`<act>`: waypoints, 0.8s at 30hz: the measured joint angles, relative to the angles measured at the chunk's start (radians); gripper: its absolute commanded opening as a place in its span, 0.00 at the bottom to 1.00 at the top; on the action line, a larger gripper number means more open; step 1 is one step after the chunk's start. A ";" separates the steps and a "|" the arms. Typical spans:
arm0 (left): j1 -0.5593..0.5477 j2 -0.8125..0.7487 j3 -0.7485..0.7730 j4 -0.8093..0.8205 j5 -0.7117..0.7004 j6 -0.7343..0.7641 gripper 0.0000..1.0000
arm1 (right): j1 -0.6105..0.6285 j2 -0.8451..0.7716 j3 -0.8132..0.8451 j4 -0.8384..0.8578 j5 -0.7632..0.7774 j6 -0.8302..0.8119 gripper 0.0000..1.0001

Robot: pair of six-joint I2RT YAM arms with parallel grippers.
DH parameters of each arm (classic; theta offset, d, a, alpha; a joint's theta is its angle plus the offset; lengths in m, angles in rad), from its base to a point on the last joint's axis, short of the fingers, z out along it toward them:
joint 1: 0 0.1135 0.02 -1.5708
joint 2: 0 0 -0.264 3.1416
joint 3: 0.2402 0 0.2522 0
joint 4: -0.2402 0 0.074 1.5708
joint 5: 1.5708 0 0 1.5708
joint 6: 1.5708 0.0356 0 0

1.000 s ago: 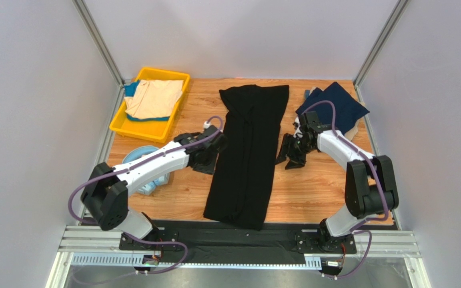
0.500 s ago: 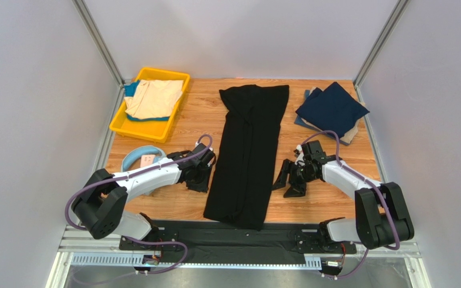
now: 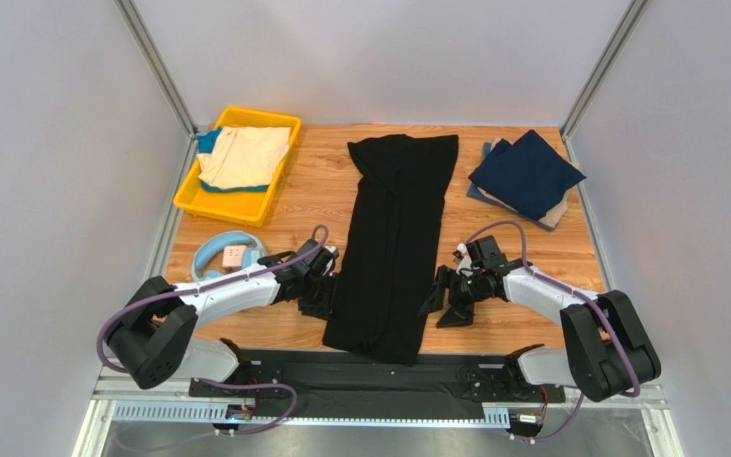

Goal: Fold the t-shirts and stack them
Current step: Grab the bottom of the folded rectangular tshirt with both arms

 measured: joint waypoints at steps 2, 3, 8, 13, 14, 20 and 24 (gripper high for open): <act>0.000 0.009 0.000 0.015 0.025 -0.009 0.40 | 0.020 0.002 0.000 0.006 0.000 0.017 0.66; 0.000 0.013 0.000 0.020 0.033 -0.012 0.40 | 0.031 0.004 -0.001 0.012 0.000 0.027 0.66; 0.000 0.024 -0.006 0.048 0.067 -0.029 0.40 | 0.111 0.024 -0.026 0.090 -0.027 0.101 0.66; 0.000 0.018 -0.026 0.083 0.093 -0.044 0.32 | 0.212 0.060 -0.053 0.205 -0.072 0.185 0.66; 0.000 0.014 -0.032 0.088 0.095 -0.045 0.31 | 0.232 0.069 -0.053 0.221 -0.075 0.198 0.65; 0.000 -0.038 -0.083 0.099 0.106 -0.050 0.16 | 0.347 0.108 -0.056 0.301 -0.061 0.254 0.09; 0.000 -0.043 -0.099 0.105 0.114 -0.054 0.00 | 0.394 0.124 -0.066 0.301 -0.005 0.272 0.00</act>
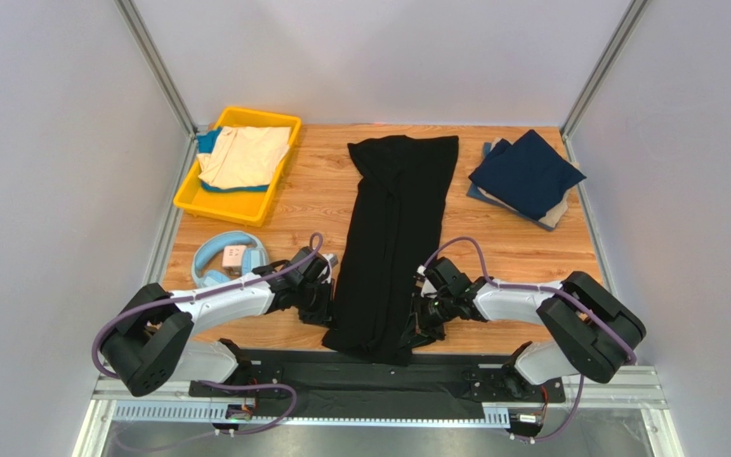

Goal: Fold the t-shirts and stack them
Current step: Grab the bottom of the folded rectangular tshirt with both arms, then fold the folded rectangular tshirt in 1/3 of the way

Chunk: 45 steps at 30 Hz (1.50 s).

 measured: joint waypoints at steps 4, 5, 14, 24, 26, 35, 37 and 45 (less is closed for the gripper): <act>0.000 0.003 -0.003 0.011 0.013 0.000 0.00 | 0.044 -0.039 0.021 -0.054 0.075 -0.002 0.00; 0.000 0.002 -0.006 0.014 0.016 0.000 0.00 | 0.054 -0.053 0.026 -0.071 0.099 -0.005 0.00; -0.007 -0.136 -0.029 -0.047 0.007 0.002 0.00 | 0.071 -0.262 0.081 -0.332 0.274 -0.040 0.00; -0.007 -0.126 0.179 -0.159 -0.057 0.046 0.00 | 0.072 -0.240 0.348 -0.576 0.411 -0.172 0.00; -0.007 -0.080 0.216 -0.166 -0.072 0.058 0.00 | 0.072 -0.206 0.388 -0.603 0.445 -0.200 0.00; -0.004 0.223 0.573 -0.256 -0.209 0.168 0.00 | -0.011 -0.004 0.618 -0.673 0.576 -0.350 0.00; 0.002 0.290 0.667 -0.264 -0.238 0.192 0.00 | -0.039 0.040 0.669 -0.682 0.601 -0.382 0.00; 0.041 0.494 0.882 -0.301 -0.300 0.237 0.00 | -0.142 0.215 0.816 -0.692 0.654 -0.473 0.00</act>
